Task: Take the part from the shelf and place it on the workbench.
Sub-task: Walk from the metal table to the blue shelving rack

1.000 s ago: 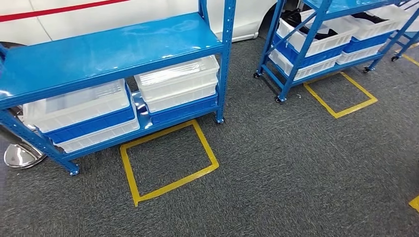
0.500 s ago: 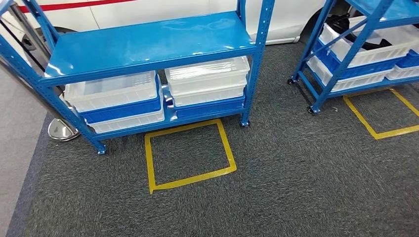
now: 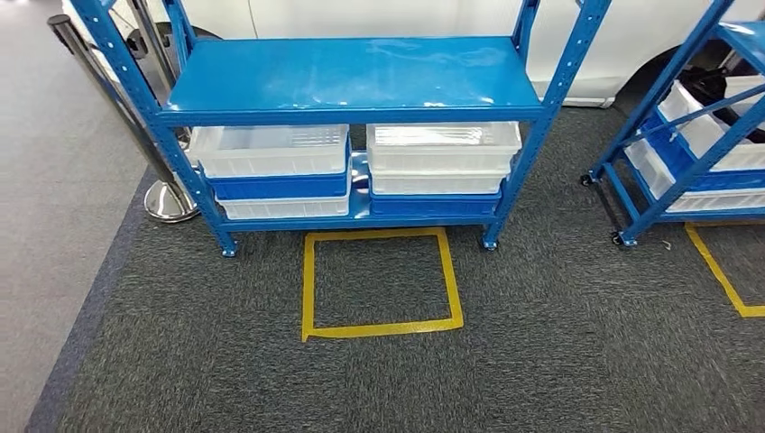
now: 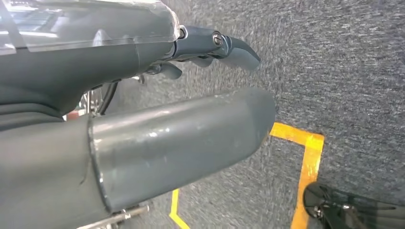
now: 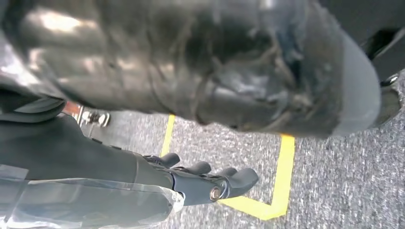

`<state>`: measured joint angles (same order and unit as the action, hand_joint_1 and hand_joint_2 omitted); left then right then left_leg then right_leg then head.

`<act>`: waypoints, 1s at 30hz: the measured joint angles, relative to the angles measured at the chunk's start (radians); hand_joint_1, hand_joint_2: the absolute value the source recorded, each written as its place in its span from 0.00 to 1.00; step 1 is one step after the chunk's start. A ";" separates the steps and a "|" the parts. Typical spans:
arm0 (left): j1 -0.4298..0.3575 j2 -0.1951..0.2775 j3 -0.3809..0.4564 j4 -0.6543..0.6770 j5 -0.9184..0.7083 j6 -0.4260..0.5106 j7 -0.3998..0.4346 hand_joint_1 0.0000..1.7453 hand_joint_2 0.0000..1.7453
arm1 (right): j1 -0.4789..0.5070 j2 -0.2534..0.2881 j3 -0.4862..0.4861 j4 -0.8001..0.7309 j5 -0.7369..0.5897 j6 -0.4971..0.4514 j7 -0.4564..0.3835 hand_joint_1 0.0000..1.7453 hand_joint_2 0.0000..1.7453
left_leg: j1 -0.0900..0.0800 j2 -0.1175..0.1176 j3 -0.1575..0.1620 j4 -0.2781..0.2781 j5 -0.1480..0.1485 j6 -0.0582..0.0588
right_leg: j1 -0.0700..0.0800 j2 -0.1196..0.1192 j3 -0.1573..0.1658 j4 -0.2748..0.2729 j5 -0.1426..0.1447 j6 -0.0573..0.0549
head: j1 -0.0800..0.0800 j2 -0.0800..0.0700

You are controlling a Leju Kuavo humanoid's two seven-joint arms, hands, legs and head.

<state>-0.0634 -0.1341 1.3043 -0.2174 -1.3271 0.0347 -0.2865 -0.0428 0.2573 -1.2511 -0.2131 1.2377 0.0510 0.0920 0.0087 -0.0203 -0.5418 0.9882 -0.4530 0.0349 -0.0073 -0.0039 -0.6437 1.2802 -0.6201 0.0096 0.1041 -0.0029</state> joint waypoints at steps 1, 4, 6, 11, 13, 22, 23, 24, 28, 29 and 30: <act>0.002 0.000 0.000 0.000 0.001 -0.003 -0.001 0.00 0.00 | 0.000 0.000 0.000 0.000 -0.003 -0.004 -0.005 0.00 0.00 | 0.000 -0.008 0.000 0.005 -0.003 -0.002 | -0.002 0.001 0.015 -0.039 0.034 0.000 | 0.000 0.000; 0.004 -0.002 0.000 0.000 0.004 -0.009 -0.006 0.00 0.00 | 0.001 -0.002 -0.001 0.000 -0.008 -0.008 -0.011 0.00 0.00 | -0.001 -0.023 -0.002 0.023 -0.016 -0.016 | -0.003 0.011 0.085 -0.210 0.116 -0.005 | 0.000 0.000; 0.003 -0.002 0.000 0.000 0.005 -0.011 -0.009 0.00 0.00 | 0.000 -0.002 -0.001 0.000 -0.009 -0.008 -0.012 0.00 0.00 | -0.002 -0.025 -0.005 0.027 -0.020 -0.028 | 0.002 0.016 0.094 -0.235 0.115 -0.014 | 0.000 0.000; 0.002 -0.004 0.000 0.000 0.006 -0.014 -0.009 0.00 0.00 | 0.002 -0.002 -0.001 0.000 -0.011 -0.006 -0.013 0.00 0.00 | 0.001 -0.002 -0.043 0.118 -0.075 -0.054 | -0.003 0.002 0.107 -0.247 0.117 -0.044 | -0.001 0.000; 0.001 -0.003 0.000 0.000 0.008 -0.014 -0.009 0.00 0.00 | 0.004 -0.002 -0.001 0.000 -0.011 -0.006 -0.014 0.00 0.00 | 0.002 0.007 -0.115 0.250 -0.130 -0.060 | -0.001 -0.005 0.109 -0.247 0.113 -0.050 | -0.001 0.000; 0.004 0.000 0.000 0.000 0.007 -0.014 -0.006 0.00 0.00 | 0.003 0.000 -0.001 0.000 -0.011 -0.005 -0.023 0.00 0.00 | -0.016 0.024 -0.038 0.038 0.002 -0.019 | 0.006 -0.020 0.138 -0.250 0.082 -0.029 | -0.001 0.000; 0.004 0.000 0.000 0.000 0.007 -0.015 -0.006 0.00 0.00 | 0.002 0.000 -0.001 0.000 -0.011 -0.004 -0.023 0.00 0.00 | -0.013 0.022 -0.034 0.031 0.003 -0.015 | 0.005 -0.020 0.142 -0.252 0.080 -0.023 | -0.001 0.000; 0.005 0.000 0.000 0.000 0.007 -0.015 -0.006 0.00 0.00 | 0.001 0.000 -0.001 0.000 -0.011 -0.004 -0.023 0.00 0.00 | -0.010 0.021 -0.027 0.022 0.004 -0.011 | 0.005 -0.018 0.145 -0.248 0.075 -0.018 | -0.001 0.000; 0.005 -0.001 0.000 0.000 0.007 -0.015 -0.005 0.00 0.00 | 0.003 -0.001 -0.001 0.000 -0.011 -0.004 -0.023 0.00 0.00 | -0.004 0.019 -0.006 0.002 0.002 0.006 | 0.000 -0.001 0.044 -0.056 -0.017 -0.003 | 0.000 0.000; 0.004 -0.001 0.000 0.000 0.007 -0.015 -0.005 0.00 0.00 | 0.003 -0.001 -0.001 0.000 -0.011 -0.004 -0.023 0.00 0.00 | -0.004 0.018 -0.004 0.002 -0.002 0.007 | -0.002 0.000 0.008 -0.002 -0.030 0.001 | 0.000 0.000; 0.005 -0.001 0.000 0.000 0.007 -0.015 -0.005 0.00 0.00 | 0.003 -0.001 -0.001 0.000 -0.011 -0.004 -0.023 0.00 0.00 | -0.004 0.016 0.000 0.004 -0.007 0.006 | -0.004 0.000 -0.015 0.022 -0.022 0.004 | 0.000 0.000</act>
<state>-0.0589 -0.1347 1.3046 -0.2174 -1.3199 0.0198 -0.2918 -0.0396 0.2560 -1.2524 -0.2129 1.2264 0.0470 0.0687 0.0045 -0.0046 -0.5415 0.9919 -0.4597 0.0412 -0.0116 -0.0037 -0.6588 1.3023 -0.6424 0.0136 0.1040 -0.0028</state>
